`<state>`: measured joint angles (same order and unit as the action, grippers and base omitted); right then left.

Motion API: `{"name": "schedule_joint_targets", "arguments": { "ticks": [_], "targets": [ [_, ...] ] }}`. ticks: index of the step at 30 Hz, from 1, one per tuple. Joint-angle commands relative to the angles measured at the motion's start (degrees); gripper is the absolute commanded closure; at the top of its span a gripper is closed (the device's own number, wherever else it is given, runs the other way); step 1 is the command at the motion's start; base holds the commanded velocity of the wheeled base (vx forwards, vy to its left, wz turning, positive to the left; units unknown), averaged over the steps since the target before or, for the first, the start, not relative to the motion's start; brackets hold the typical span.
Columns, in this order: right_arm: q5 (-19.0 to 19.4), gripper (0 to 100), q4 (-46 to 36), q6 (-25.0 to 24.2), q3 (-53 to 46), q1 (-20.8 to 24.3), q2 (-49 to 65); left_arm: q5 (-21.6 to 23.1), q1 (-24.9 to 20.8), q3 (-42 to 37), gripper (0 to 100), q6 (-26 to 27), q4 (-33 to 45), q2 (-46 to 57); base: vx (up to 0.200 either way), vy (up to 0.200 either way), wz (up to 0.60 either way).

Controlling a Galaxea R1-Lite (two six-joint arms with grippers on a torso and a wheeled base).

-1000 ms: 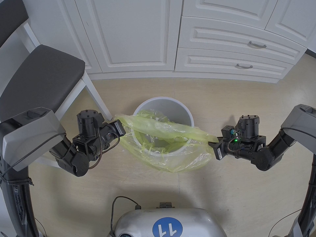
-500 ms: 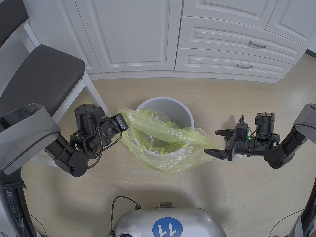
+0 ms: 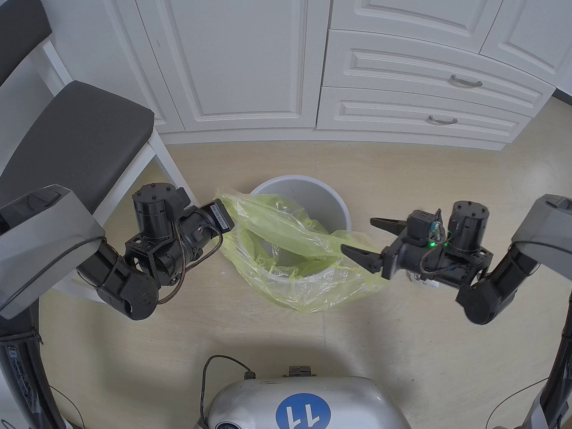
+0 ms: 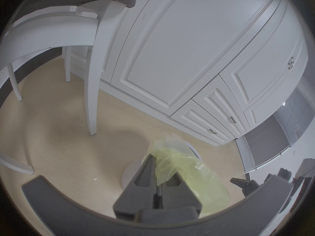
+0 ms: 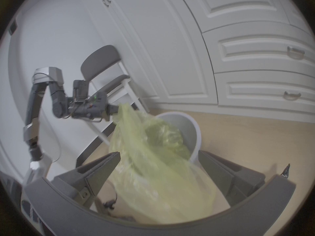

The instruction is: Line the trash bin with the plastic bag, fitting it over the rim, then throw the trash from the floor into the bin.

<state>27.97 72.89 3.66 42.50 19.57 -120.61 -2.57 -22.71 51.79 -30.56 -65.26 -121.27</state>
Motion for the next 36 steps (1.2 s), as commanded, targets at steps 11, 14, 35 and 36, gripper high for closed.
{"name": "schedule_joint_targets", "arguments": {
  "ticks": [11,14,35,36],
  "targets": [
    [-10.47,0,9.11,-5.94,3.38,10.05,-10.87,-0.24,-0.05,-2.3,0,2.52,0.04,0.6,0.0,0.0,0.0],
    [-10.47,0,9.03,-6.03,3.91,10.05,-11.22,-0.24,-0.05,-3.36,0,5.16,-0.05,0.95,0.0,0.0,0.0],
    [-25.15,100,8.06,-19.04,22.63,11.9,-16.41,-0.24,-0.23,-5.82,0,6.92,0.22,6.31,0.0,0.0,0.0],
    [-26.65,100,7.62,-20.18,24.21,12.34,-16.76,-0.24,-0.23,-5.91,0,7.01,0.22,6.49,0.0,0.0,0.0]
  ]
}}
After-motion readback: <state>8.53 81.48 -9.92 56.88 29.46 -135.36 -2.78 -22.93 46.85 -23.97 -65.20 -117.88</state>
